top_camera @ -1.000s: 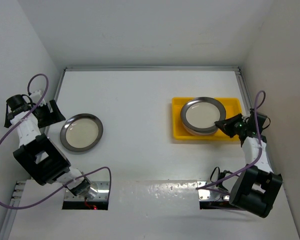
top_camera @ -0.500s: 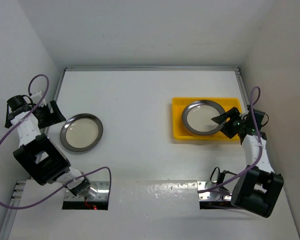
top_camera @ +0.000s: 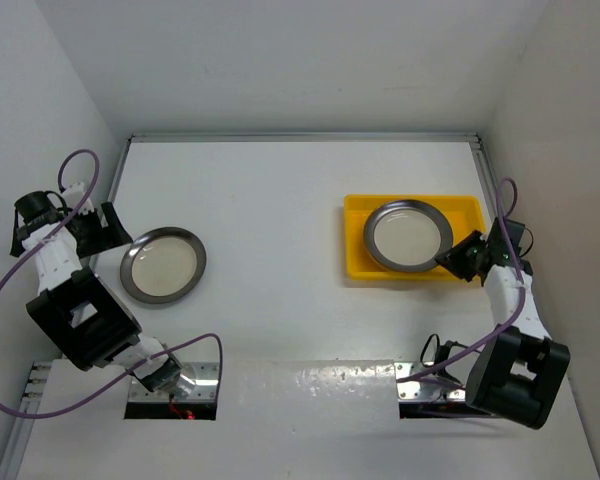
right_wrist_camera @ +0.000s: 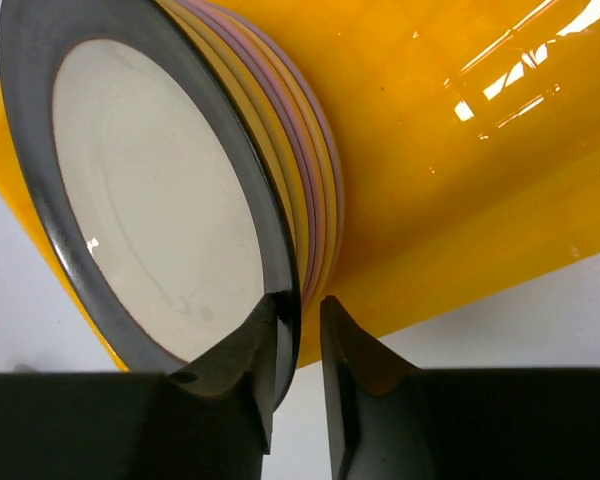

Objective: Place the plates into the plastic bin on the countertop

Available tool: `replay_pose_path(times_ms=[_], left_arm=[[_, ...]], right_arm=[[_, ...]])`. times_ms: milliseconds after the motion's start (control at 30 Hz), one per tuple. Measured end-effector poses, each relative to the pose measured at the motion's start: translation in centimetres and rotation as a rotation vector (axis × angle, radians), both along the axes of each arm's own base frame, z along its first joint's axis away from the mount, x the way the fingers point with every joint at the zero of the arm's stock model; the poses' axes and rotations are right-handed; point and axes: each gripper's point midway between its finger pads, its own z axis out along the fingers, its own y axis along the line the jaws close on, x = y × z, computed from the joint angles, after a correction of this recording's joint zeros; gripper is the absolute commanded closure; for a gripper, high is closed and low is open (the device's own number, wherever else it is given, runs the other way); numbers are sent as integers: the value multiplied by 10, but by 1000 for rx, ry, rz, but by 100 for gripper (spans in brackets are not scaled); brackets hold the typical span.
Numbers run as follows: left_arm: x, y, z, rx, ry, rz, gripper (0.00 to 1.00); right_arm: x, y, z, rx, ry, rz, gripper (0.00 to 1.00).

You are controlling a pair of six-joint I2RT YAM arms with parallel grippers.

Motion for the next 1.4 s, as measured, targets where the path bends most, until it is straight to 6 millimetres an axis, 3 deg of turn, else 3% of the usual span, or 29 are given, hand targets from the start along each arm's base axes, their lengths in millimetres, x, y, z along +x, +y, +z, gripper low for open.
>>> replay_pose_path(times_ms=[300, 433, 567, 733, 800, 833, 867, 900, 967, 1033, 1067, 1167, 1300, 1400], left_arm=[[0, 0, -1, 0, 3, -3, 17], [-1, 1, -11, -5, 23, -9, 17], [-8, 9, -46, -6, 121, -2, 16], [-29, 11, -102, -38, 290, -10, 17], [-38, 11, -121, -56, 339, -9, 21], [-39, 11, -123, -61, 344, -10, 26], [-38, 12, -122, -63, 330, -22, 40], [-37, 12, -124, -68, 320, -36, 46], [-34, 9, -126, -97, 305, -88, 52], [-29, 1, -126, -153, 286, -169, 63], [-26, -3, -127, -173, 283, -210, 79], [-13, -29, -124, -318, 245, -300, 100], [-14, -80, -123, -518, 272, -412, 100], [-13, -107, -121, -555, 287, -500, 100]], right_arm=[[7, -1, -6, 18, 11, -1, 82], [5, -2, -10, 23, 40, -7, 54], [1, -2, -7, 9, 49, -5, 42], [1, -6, 17, -44, -12, 3, 41], [2, -7, 27, -58, -37, 6, 41], [3, -7, 31, -65, -49, 8, 41], [4, -7, 35, -70, -59, 11, 41], [4, -7, 39, -74, -69, 14, 41], [4, -7, 45, -80, -83, 18, 41], [4, -7, 51, -86, -99, 20, 41], [4, -6, 55, -91, -108, 21, 41], [5, -7, 69, -110, -139, 28, 41], [11, 0, 90, -139, -202, 77, 41], [16, 24, 100, -136, -256, 196, 46]])
